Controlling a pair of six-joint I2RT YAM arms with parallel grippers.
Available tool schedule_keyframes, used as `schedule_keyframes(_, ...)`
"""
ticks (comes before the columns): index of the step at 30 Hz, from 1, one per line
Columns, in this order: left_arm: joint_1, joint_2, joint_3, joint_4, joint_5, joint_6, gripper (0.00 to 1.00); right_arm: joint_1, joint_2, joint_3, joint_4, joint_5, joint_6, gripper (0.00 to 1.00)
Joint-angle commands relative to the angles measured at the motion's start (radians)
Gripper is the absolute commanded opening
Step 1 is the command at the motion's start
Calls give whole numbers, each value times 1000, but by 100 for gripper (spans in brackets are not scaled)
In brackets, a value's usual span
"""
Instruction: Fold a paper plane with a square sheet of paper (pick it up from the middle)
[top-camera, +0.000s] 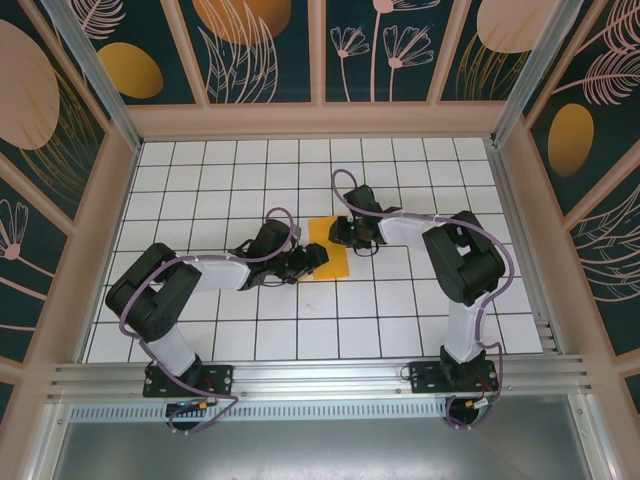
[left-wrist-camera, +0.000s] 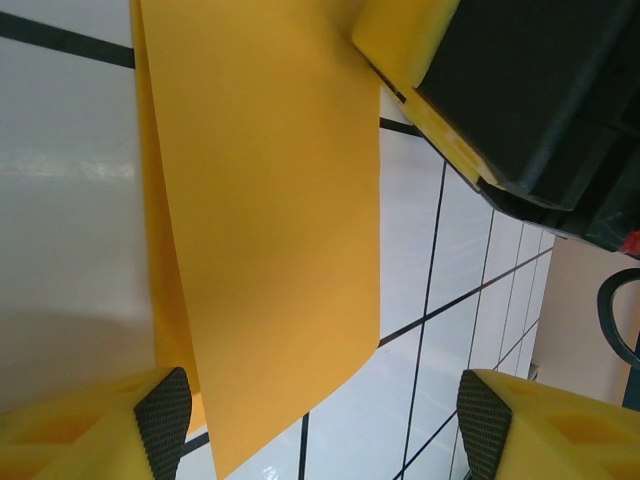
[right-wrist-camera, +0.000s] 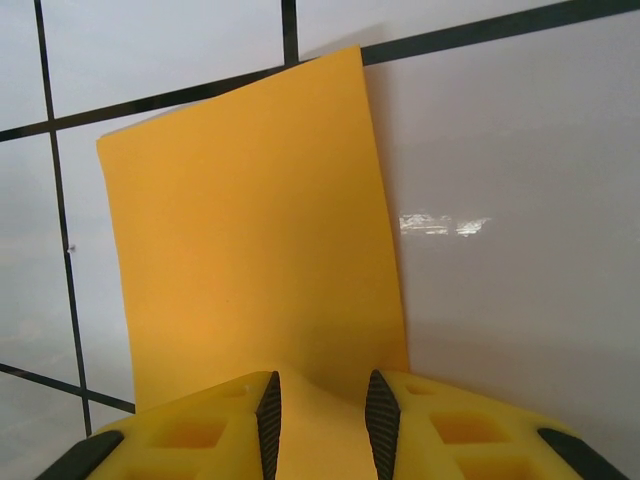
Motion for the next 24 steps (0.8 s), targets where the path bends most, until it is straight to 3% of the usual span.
schedule_keyframes(1,-9,11,25,24,17,-6,73,-9,29,-37,-24,12,7,32)
schedule_keyframes(13,-11,36,65,88,45,30,59,-10,1,-62,7,-38,-27,32)
schedule_keyframes(24,-10,52,127,55,10,74,59,-91,-87,-129,112,-233,-95,32)
